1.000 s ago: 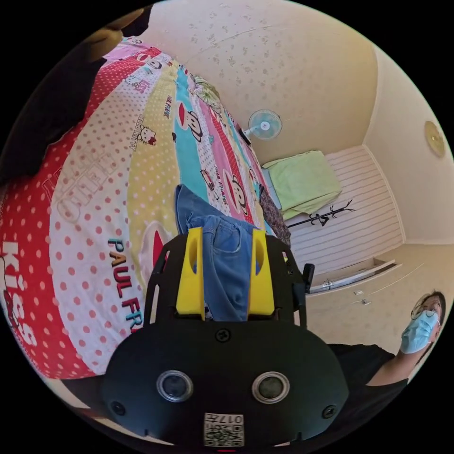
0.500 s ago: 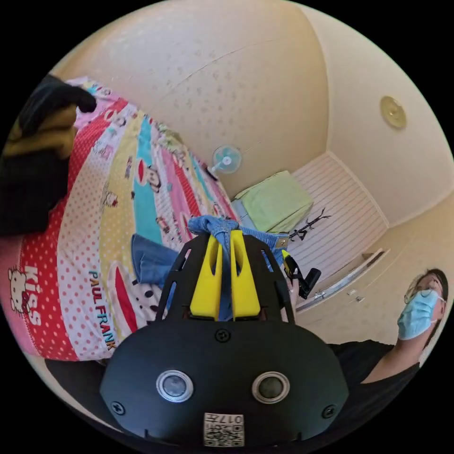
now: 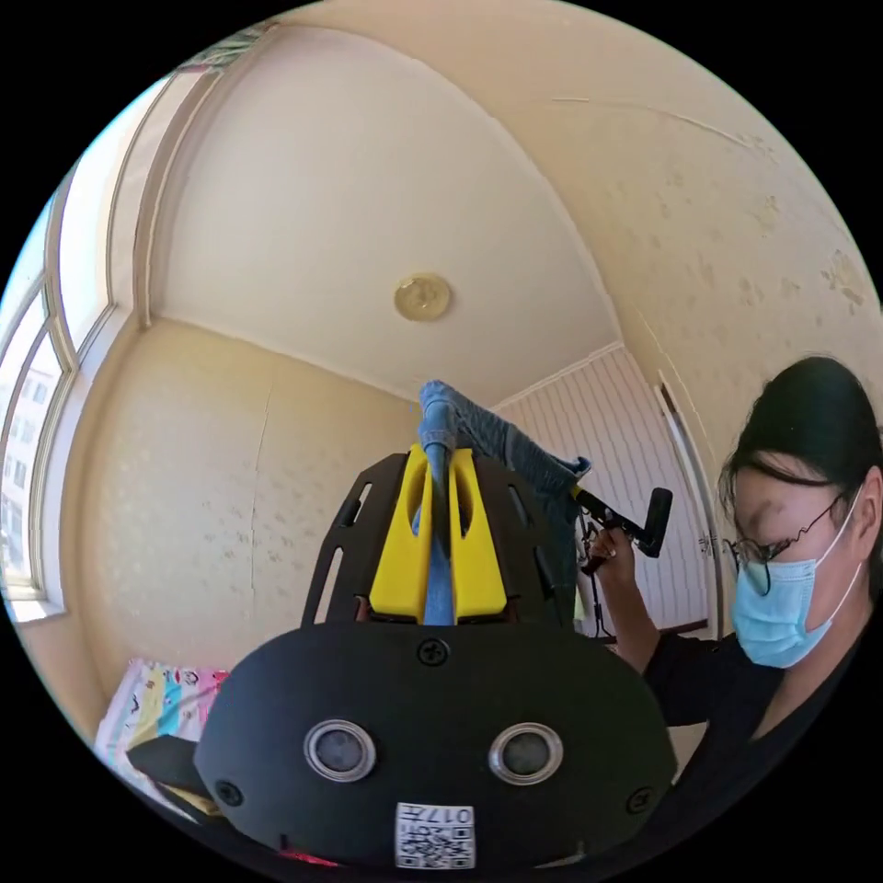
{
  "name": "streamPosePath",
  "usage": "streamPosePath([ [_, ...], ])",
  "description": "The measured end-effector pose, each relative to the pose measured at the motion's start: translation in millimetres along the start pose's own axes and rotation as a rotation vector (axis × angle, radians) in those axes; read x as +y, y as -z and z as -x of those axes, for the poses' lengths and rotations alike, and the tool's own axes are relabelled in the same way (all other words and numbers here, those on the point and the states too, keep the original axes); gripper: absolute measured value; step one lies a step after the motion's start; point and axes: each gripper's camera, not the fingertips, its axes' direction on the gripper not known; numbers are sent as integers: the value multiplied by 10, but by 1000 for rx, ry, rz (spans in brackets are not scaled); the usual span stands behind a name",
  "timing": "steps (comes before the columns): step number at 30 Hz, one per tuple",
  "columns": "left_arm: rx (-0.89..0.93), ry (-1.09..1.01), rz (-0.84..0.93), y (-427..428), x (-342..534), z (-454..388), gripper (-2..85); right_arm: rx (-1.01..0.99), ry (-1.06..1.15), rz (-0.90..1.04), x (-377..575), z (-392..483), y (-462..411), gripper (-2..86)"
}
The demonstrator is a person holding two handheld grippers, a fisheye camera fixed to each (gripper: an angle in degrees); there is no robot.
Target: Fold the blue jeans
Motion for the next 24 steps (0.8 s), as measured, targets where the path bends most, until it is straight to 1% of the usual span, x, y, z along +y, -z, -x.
streamPosePath([
  [2, 27, -34, -33, 49, -409, -169, 0, 1, 9, -51, -320, 52, 36, 12],
  [4, 25, -49, -62, 56, -616, -237, 1, 1, 22, -67, -533, 86, 21, 13],
  [8, 6, -45, -79, -77, -813, -204, 1, -1, 17, -65, -813, 59, -168, 14],
  [12, 12, 12, -30, -388, -583, 132, 1, -5, -19, 10, -680, -120, -593, 15],
  [15, -16, 95, 33, -840, -154, 629, 2, 9, -47, 99, -317, -364, -1124, 17],
  [16, -35, 137, 68, -1126, 4, 875, 3, 21, -76, 139, -159, -515, -1420, 18],
  [18, -92, 186, 162, -1755, 151, 1328, 7, 55, -131, 232, 35, -841, -2031, 21],
  [20, -208, 231, 330, -2905, 308, 2132, 22, 133, -233, 389, 302, -1487, -3125, 27],
  [21, -238, 246, 402, -3236, 381, 2374, 30, 156, -264, 439, 390, -1676, -3414, 29],
  [22, -294, 303, 585, -3842, 635, 2877, 42, 185, -311, 572, 627, -2038, -3957, 31],
  [23, -376, 391, 813, -4260, 1043, 3335, 52, 235, -370, 762, 964, -2340, -4358, 33],
  [24, -425, 429, 906, -4371, 1272, 3516, 55, 289, -407, 843, 1158, -2463, -4479, 35],
])
